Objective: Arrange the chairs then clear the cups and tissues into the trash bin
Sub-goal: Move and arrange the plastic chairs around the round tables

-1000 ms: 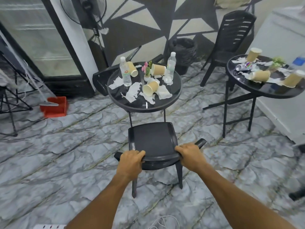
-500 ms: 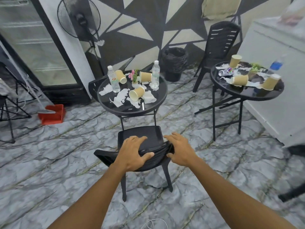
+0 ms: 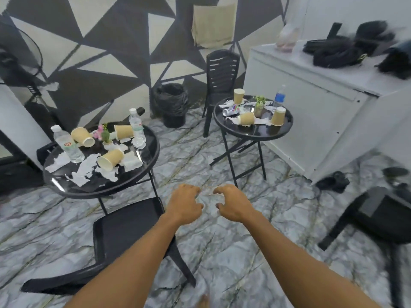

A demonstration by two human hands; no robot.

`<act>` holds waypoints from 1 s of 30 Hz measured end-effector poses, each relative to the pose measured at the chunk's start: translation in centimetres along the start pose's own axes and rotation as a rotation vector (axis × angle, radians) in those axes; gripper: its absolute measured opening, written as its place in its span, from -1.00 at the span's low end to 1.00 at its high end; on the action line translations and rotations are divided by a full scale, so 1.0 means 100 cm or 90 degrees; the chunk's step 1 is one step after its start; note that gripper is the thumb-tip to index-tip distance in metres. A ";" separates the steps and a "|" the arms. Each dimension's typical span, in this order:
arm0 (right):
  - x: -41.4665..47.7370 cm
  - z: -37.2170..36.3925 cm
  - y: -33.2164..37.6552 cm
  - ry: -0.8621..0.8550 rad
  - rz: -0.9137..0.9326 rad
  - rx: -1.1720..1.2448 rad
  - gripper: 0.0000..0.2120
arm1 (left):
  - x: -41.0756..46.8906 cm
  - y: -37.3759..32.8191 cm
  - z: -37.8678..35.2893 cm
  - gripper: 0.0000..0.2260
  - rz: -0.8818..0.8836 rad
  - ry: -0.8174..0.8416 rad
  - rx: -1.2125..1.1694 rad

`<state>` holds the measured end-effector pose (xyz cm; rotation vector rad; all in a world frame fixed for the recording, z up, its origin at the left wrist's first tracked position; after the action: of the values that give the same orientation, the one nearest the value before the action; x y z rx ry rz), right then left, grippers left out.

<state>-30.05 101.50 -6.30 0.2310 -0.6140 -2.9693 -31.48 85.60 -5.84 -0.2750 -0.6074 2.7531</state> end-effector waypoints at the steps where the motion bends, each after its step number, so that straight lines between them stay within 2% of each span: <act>1: 0.011 0.001 -0.010 0.009 -0.010 0.000 -0.55 | 0.017 -0.003 -0.003 -0.56 -0.001 0.003 -0.005; 8: 0.122 0.030 -0.066 0.041 -0.028 -0.020 -0.54 | 0.150 -0.006 -0.014 -0.55 0.022 0.006 -0.062; 14: 0.209 0.074 -0.094 0.032 -0.035 0.013 -0.56 | 0.235 -0.013 0.003 -0.69 0.071 -0.024 -0.075; 18: 0.261 0.088 -0.120 0.044 -0.032 0.003 -0.60 | 0.292 -0.013 0.004 -0.65 0.081 -0.043 -0.066; 23: 0.357 0.098 -0.153 0.093 -0.010 -0.016 -0.55 | 0.390 0.004 0.006 -0.53 0.116 -0.010 -0.062; 30: 0.510 0.111 -0.156 0.175 0.073 -0.011 -0.56 | 0.503 0.053 0.040 -0.52 0.236 -0.050 -0.077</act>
<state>-83.14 113.43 -9.00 0.5694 -0.5456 -2.7627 -80.82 96.37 -10.58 -0.3385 -0.8190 3.0982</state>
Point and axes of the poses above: each hand's wrist, its own x-axis towards the middle knuckle, its own z-axis out of the back of the hand, y = z × x, the point moved 6 cm from there along x, towards the middle knuckle, and after that the axes turned 3 degrees about -x, right-handed, at the moved point
